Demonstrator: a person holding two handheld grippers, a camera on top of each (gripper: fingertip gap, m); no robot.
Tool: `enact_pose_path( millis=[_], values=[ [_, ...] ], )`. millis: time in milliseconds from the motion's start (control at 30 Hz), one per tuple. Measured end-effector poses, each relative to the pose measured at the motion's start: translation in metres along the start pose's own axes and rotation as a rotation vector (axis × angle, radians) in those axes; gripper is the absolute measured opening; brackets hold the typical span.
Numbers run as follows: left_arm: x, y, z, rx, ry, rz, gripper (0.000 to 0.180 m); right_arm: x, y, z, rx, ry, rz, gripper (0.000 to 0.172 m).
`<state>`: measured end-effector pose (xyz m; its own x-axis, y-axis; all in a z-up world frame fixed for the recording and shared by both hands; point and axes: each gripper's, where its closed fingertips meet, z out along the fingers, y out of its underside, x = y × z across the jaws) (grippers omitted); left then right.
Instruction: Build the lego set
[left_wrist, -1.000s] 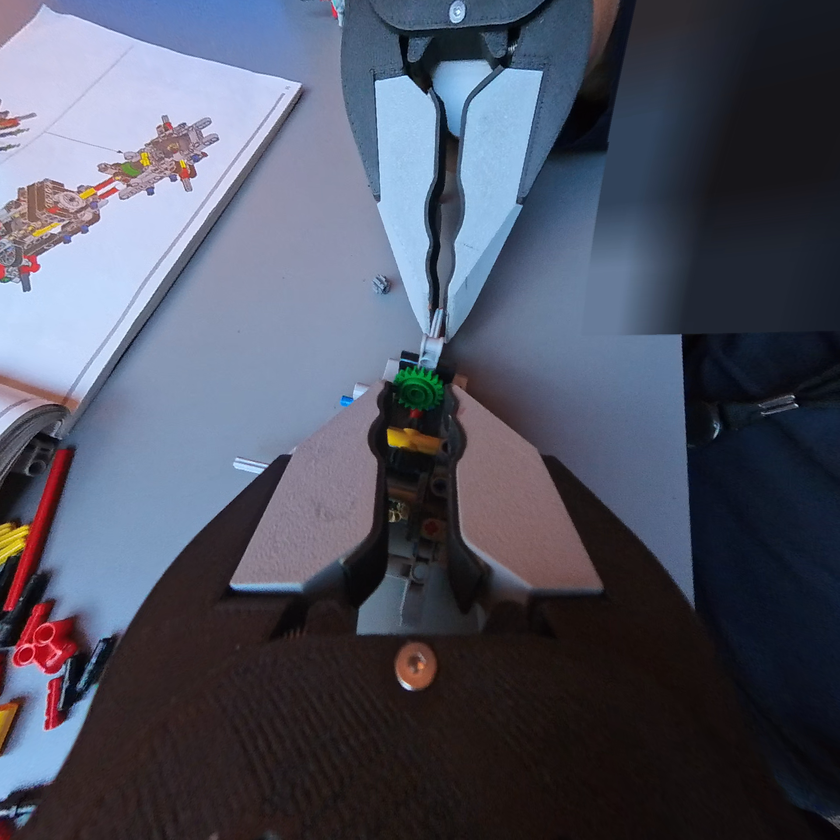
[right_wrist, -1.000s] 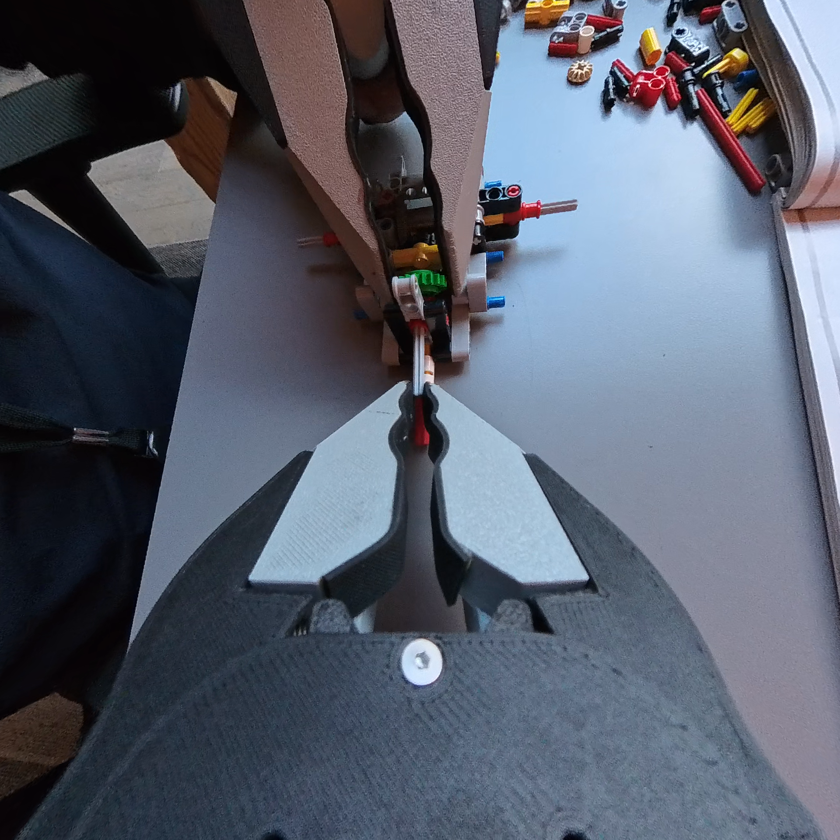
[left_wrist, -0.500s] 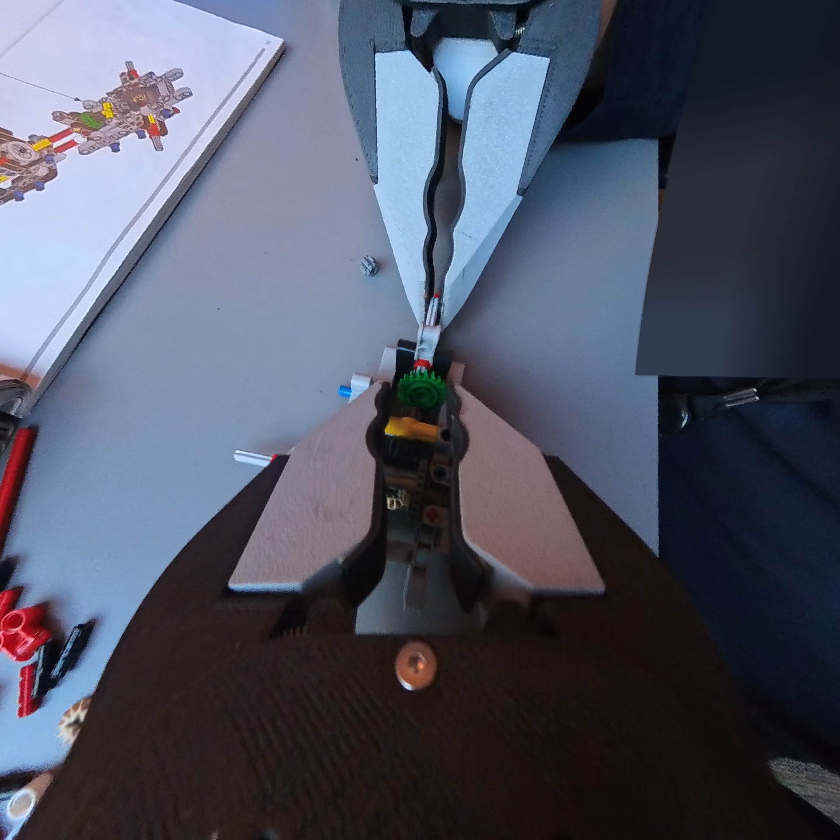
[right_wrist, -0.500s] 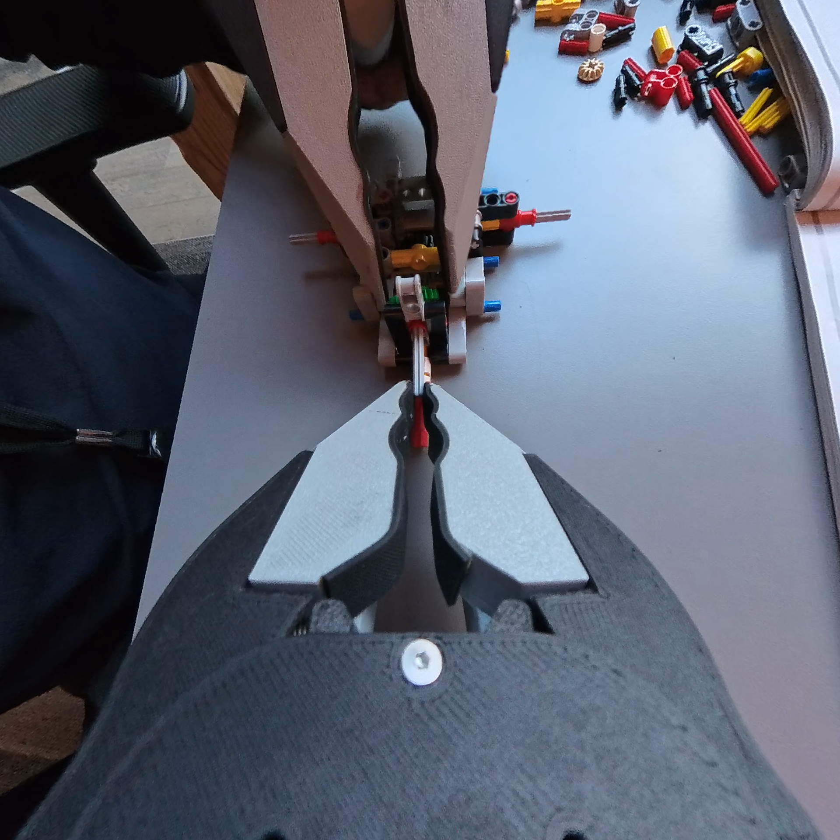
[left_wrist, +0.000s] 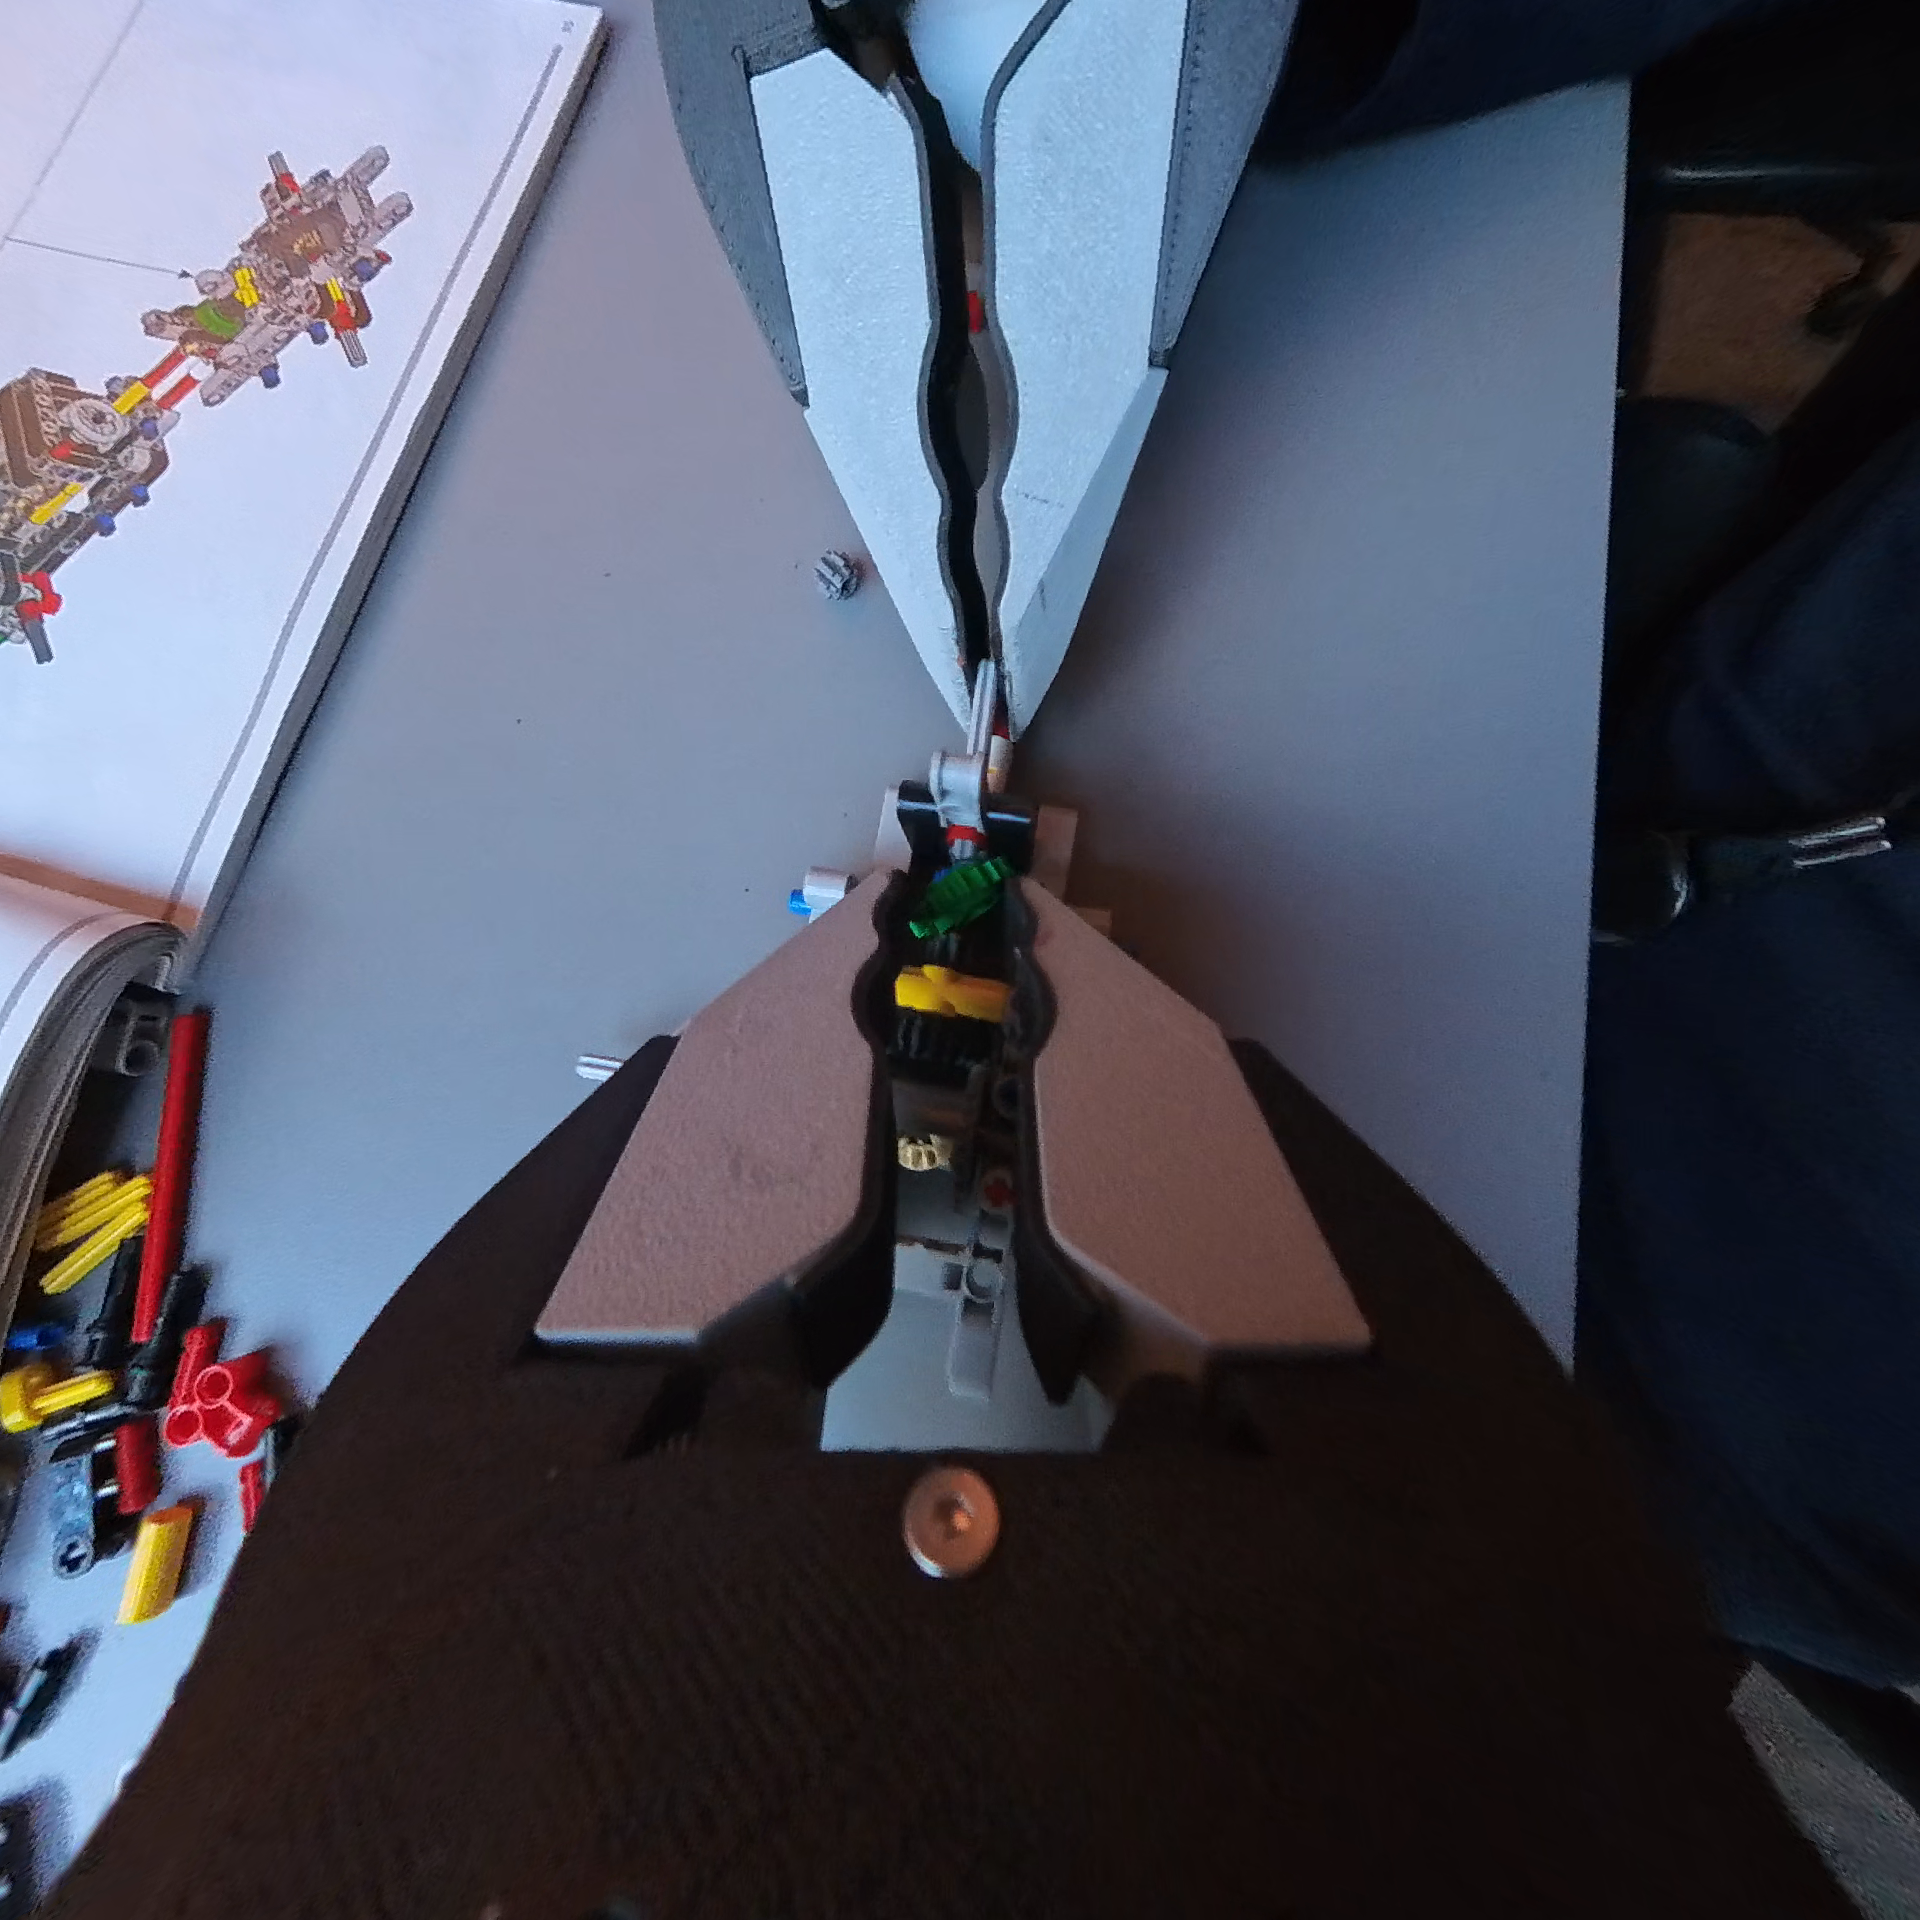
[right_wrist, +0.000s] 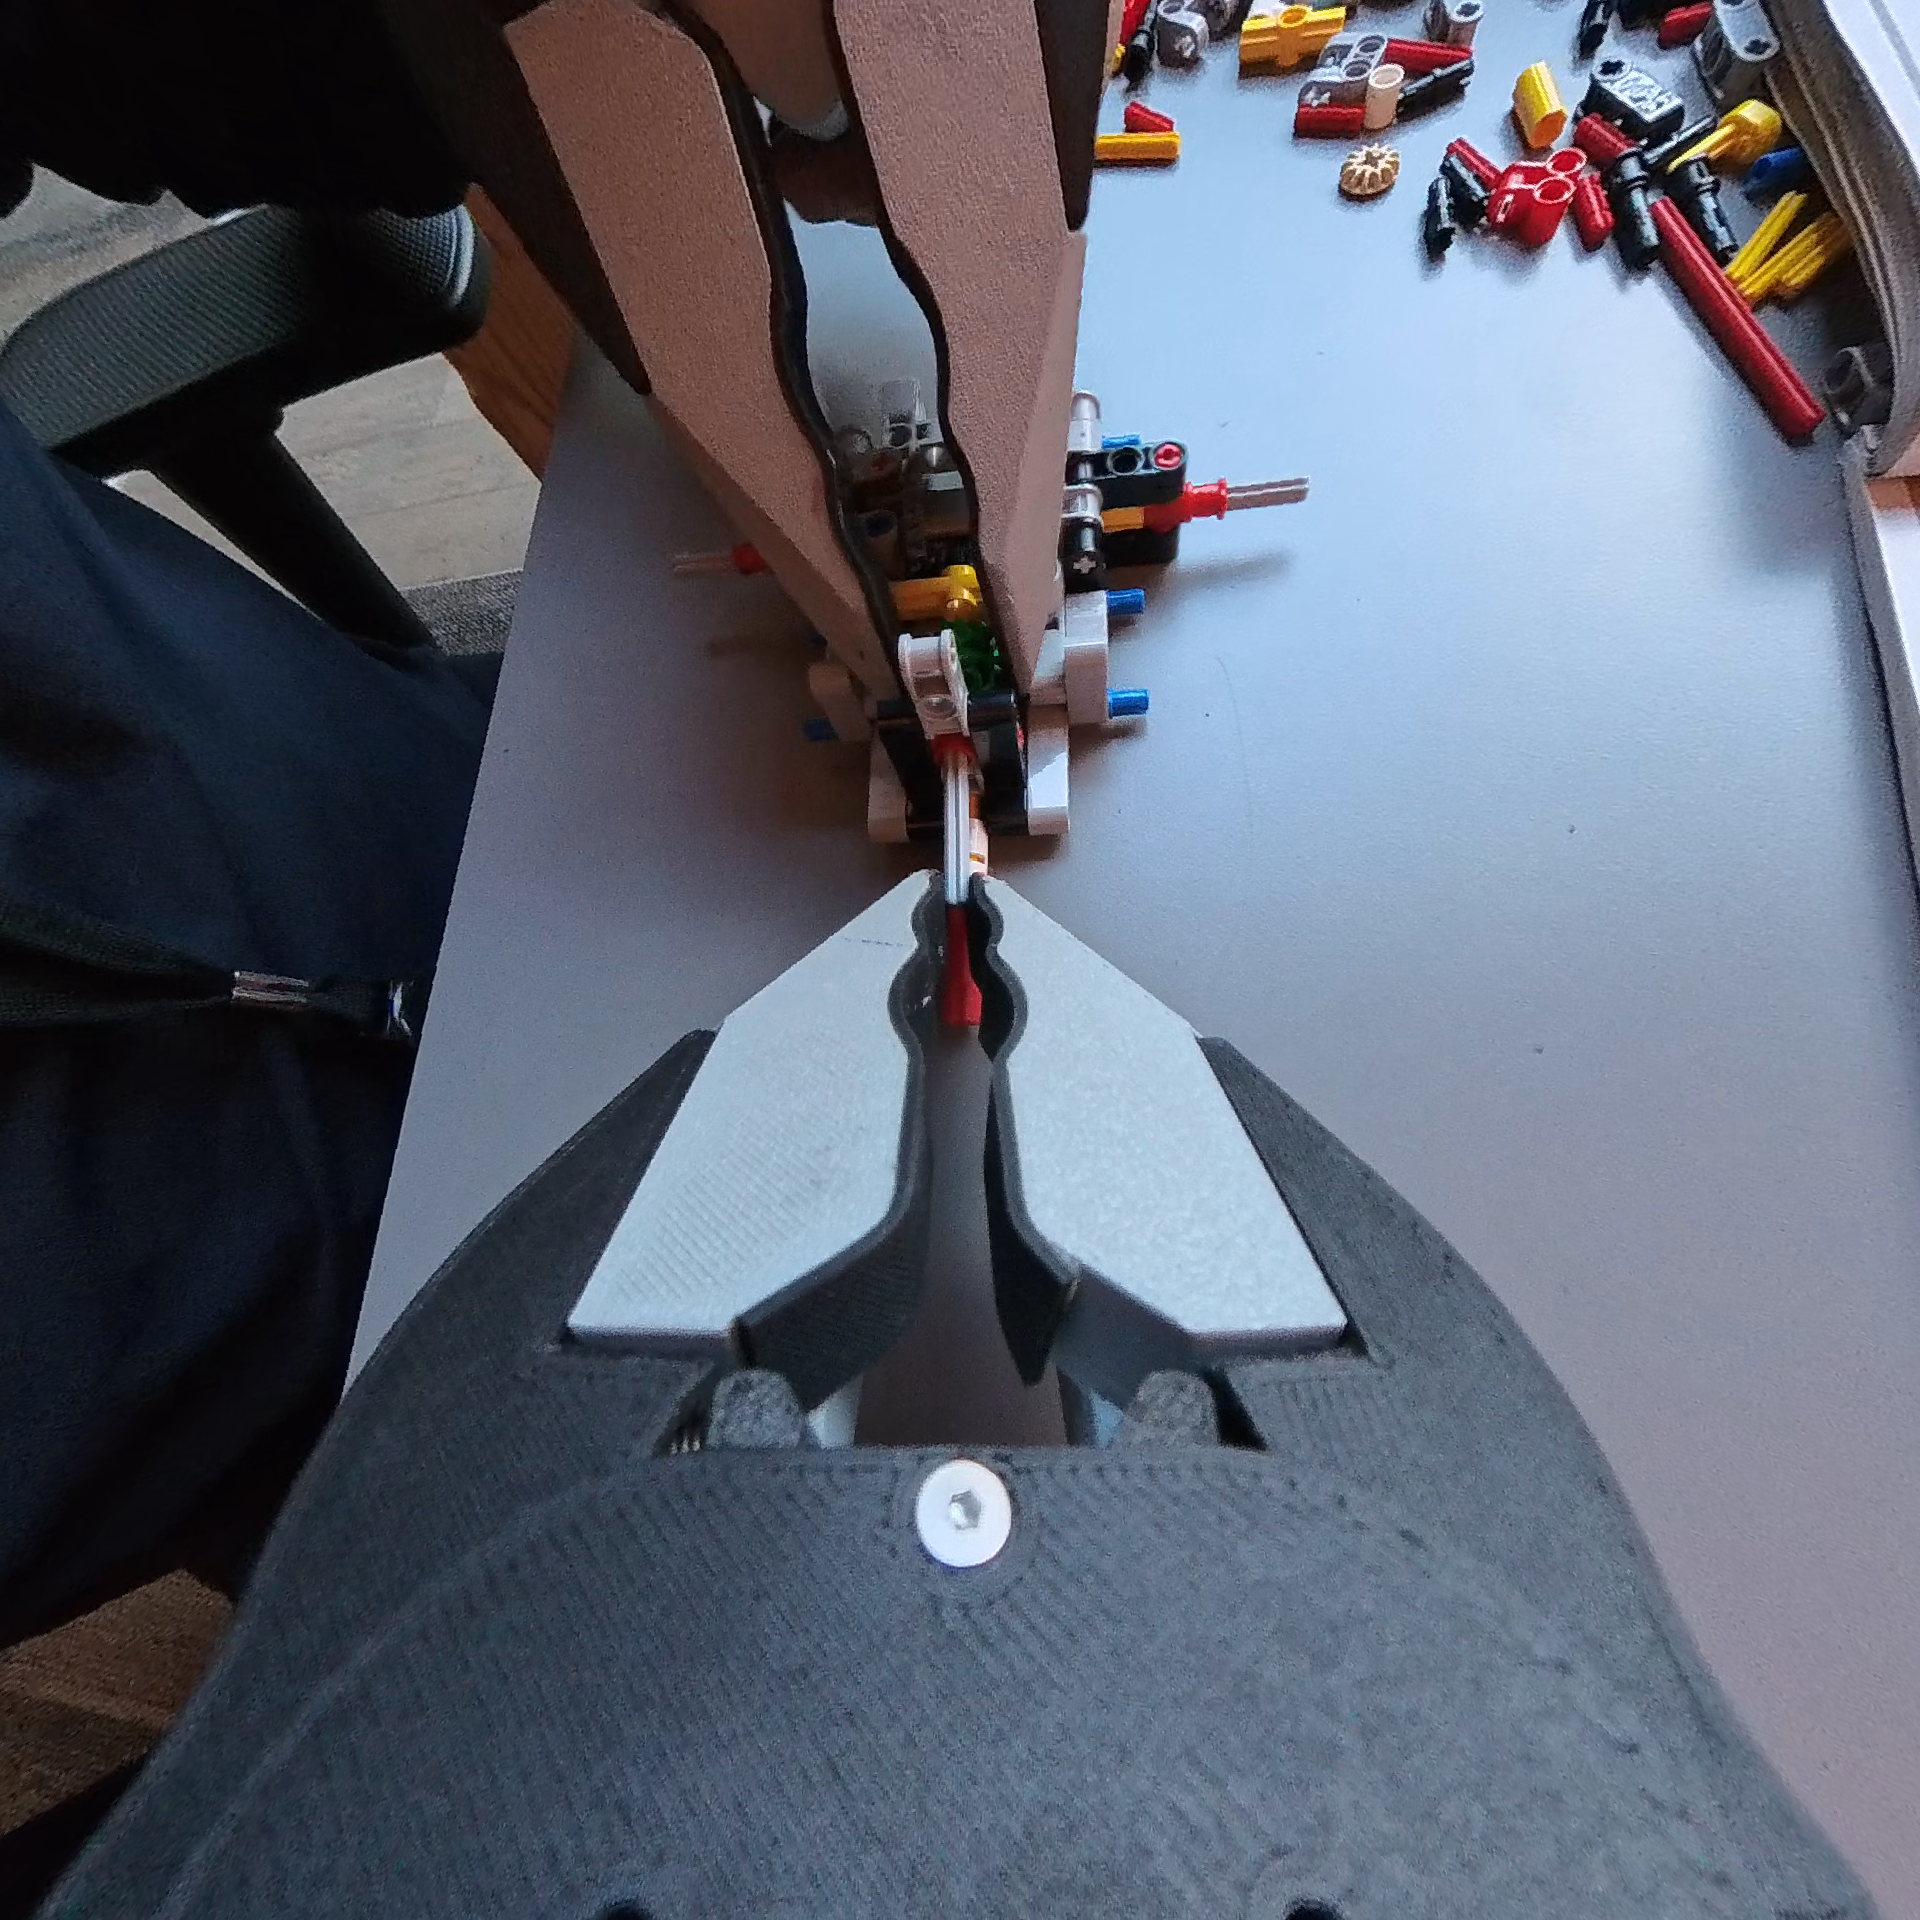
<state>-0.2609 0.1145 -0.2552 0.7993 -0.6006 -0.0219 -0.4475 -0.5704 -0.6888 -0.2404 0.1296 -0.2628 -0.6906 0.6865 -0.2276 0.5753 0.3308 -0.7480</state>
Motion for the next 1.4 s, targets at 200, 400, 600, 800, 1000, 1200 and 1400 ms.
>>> enact_pose_path(
  millis=[200, 400, 600, 800, 1000, 1200, 1400],
  values=[
    [-0.002, -0.006, -0.006, 0.129, 0.058, -0.007, 0.026, -0.001, -0.001, 0.001, 0.009, -0.012, 0.002, 0.000],
    [-0.005, 0.002, -0.014, 0.031, 0.020, -0.015, 0.024, -0.001, -0.001, 0.001, 0.010, -0.012, 0.006, 0.000],
    [-0.003, 0.005, -0.012, -0.040, -0.075, -0.044, 0.013, -0.001, -0.001, 0.001, 0.009, -0.010, 0.008, 0.000],
    [-0.004, -0.001, -0.006, -0.044, -0.062, -0.180, 0.007, 0.000, -0.001, 0.002, 0.002, 0.008, 0.006, 0.000],
    [-0.005, 0.001, -0.007, -0.037, -0.106, -0.309, 0.001, 0.000, -0.001, 0.002, -0.001, 0.016, 0.016, 0.000],
    [-0.003, 0.003, -0.010, 0.030, -0.168, -0.483, 0.000, -0.002, -0.002, 0.005, -0.007, 0.037, 0.020, 0.000],
    [0.003, 0.000, -0.009, 0.101, -0.212, -0.624, 0.000, -0.002, -0.003, 0.004, -0.008, 0.071, 0.088, 0.000]
  ],
)
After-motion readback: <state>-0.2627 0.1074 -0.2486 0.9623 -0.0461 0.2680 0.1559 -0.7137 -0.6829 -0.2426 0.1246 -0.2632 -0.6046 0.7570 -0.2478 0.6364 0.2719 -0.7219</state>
